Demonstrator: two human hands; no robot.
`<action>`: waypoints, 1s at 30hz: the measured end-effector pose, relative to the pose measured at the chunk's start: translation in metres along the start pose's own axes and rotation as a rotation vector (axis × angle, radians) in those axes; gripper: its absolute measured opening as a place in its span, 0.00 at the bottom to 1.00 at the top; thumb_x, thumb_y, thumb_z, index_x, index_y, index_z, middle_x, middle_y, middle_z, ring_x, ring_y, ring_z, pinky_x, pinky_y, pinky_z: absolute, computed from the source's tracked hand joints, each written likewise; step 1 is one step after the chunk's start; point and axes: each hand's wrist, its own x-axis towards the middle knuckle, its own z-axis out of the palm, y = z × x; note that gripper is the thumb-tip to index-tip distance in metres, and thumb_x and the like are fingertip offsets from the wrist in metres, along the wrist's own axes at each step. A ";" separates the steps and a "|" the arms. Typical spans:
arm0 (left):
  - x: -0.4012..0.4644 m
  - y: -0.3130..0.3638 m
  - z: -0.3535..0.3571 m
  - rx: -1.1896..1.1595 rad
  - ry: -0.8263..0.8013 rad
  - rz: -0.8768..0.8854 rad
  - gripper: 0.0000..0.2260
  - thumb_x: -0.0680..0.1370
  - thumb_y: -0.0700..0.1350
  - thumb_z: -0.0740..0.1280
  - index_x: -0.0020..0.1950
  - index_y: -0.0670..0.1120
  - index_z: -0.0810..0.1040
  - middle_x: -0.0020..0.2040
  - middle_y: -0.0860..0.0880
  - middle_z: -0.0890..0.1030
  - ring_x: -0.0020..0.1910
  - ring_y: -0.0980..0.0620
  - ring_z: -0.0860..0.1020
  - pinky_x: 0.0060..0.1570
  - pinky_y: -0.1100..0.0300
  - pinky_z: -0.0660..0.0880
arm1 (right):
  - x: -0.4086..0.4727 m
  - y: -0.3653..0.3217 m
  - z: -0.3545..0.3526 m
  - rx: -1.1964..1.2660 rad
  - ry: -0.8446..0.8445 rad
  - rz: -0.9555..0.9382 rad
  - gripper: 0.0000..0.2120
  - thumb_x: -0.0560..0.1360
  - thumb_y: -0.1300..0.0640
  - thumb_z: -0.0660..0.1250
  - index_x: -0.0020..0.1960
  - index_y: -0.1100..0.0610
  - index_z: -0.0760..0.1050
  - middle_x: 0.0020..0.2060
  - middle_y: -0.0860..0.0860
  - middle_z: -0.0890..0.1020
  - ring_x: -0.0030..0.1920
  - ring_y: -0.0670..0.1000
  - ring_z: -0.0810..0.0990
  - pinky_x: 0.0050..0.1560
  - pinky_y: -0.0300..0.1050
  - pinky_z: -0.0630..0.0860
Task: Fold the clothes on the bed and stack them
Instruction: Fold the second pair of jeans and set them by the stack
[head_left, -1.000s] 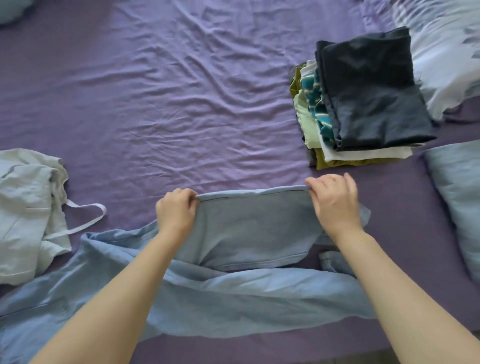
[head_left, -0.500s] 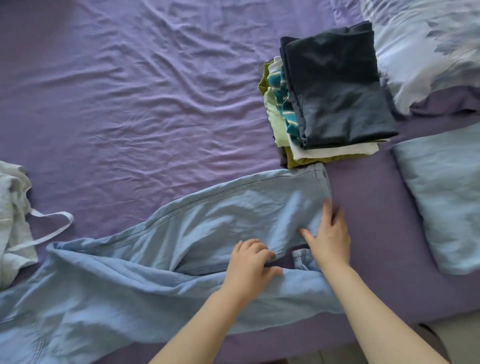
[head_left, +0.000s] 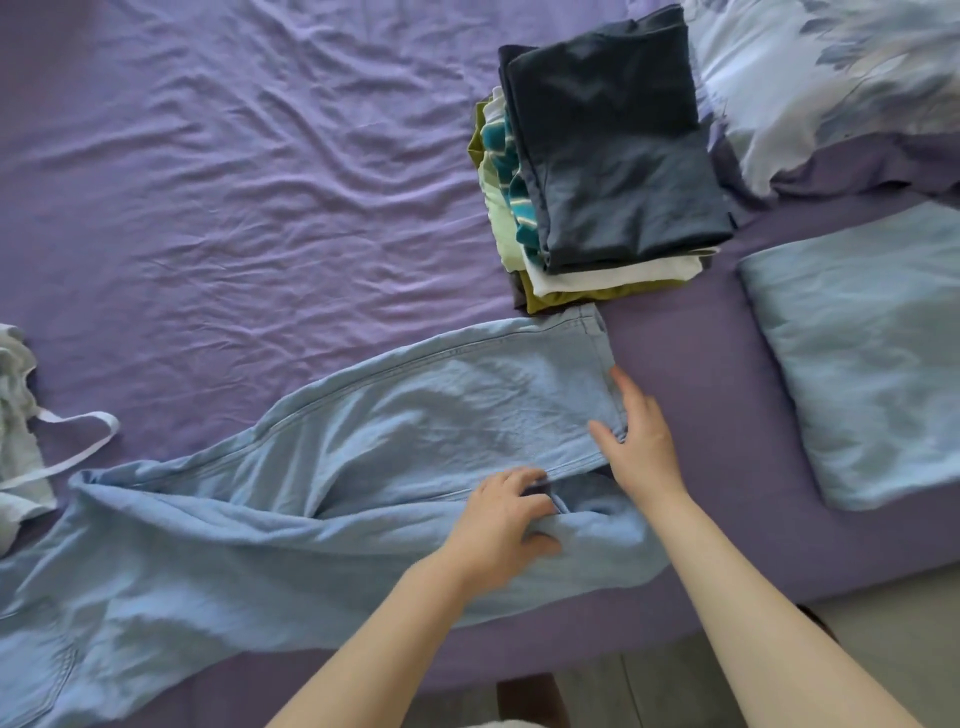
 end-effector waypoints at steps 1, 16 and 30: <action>-0.004 0.003 -0.008 -0.140 -0.030 0.014 0.13 0.74 0.48 0.71 0.55 0.43 0.78 0.67 0.47 0.72 0.67 0.50 0.68 0.65 0.57 0.64 | -0.002 0.003 -0.003 -0.007 -0.007 -0.030 0.30 0.76 0.58 0.66 0.74 0.47 0.60 0.60 0.52 0.70 0.55 0.51 0.73 0.51 0.45 0.71; 0.045 0.010 -0.087 -0.768 -0.389 -0.144 0.06 0.78 0.37 0.66 0.48 0.48 0.75 0.36 0.57 0.78 0.34 0.59 0.72 0.34 0.66 0.67 | -0.030 0.000 -0.063 0.135 -0.634 0.113 0.22 0.71 0.35 0.64 0.37 0.54 0.77 0.30 0.44 0.73 0.33 0.42 0.70 0.37 0.40 0.67; 0.048 -0.007 -0.049 0.004 0.405 -0.214 0.13 0.72 0.38 0.72 0.56 0.42 0.80 0.59 0.43 0.77 0.61 0.40 0.71 0.61 0.53 0.66 | 0.003 0.015 -0.051 0.092 -0.006 0.402 0.28 0.75 0.49 0.68 0.70 0.58 0.65 0.64 0.55 0.73 0.65 0.57 0.72 0.61 0.48 0.69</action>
